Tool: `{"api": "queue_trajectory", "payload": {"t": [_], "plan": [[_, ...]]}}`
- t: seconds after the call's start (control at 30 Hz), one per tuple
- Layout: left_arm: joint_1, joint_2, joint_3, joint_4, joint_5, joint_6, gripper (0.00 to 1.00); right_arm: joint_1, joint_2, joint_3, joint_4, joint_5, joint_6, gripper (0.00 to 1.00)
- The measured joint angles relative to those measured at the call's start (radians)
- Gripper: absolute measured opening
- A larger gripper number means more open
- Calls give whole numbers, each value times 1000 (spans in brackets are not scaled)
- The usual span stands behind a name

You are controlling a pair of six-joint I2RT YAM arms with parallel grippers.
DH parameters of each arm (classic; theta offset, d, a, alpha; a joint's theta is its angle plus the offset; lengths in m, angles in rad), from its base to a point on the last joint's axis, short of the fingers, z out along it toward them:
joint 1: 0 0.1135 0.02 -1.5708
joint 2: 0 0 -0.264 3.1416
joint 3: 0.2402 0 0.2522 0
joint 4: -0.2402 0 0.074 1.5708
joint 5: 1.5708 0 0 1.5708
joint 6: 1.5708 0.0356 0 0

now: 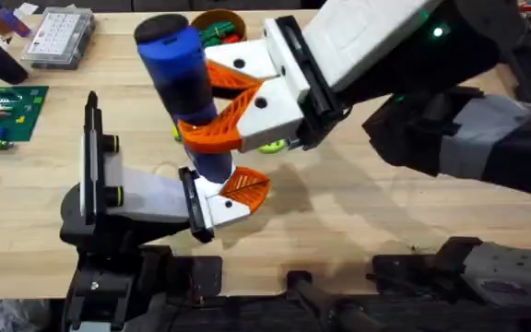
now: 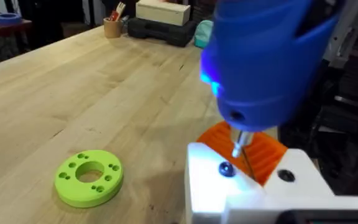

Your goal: Pick up the gripper from the table and insert it into the empty holder that is missing its gripper. Then pick up a screw, insert it into the mounting hole, and use the screwdriver to tighten it. Finally, clean up the table by picking up the vegetable and placing it into the bucket.

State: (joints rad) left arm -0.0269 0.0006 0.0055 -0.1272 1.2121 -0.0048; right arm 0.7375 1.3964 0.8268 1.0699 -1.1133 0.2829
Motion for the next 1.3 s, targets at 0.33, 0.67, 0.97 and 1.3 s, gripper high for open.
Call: {"api": "queue_trajectory", "payload": {"t": [0.33, 0.67, 0.97, 1.3], "plan": [[0, 0, 0, 0, 0, 0, 4, 12, 0, 0, -1, 0, -5, 16], [0, 0, 0, 0, 0, 0, 4, 12, 0, 0, -5, -1, -30, 16], [0, 0, 0, 0, 0, 0, 4, 10, 7, 0, -30, -3, -42, 16], [0, 0, 0, 0, 0, 0, 4, 8, 13, 0, -48, -3, -56, 16]]}}
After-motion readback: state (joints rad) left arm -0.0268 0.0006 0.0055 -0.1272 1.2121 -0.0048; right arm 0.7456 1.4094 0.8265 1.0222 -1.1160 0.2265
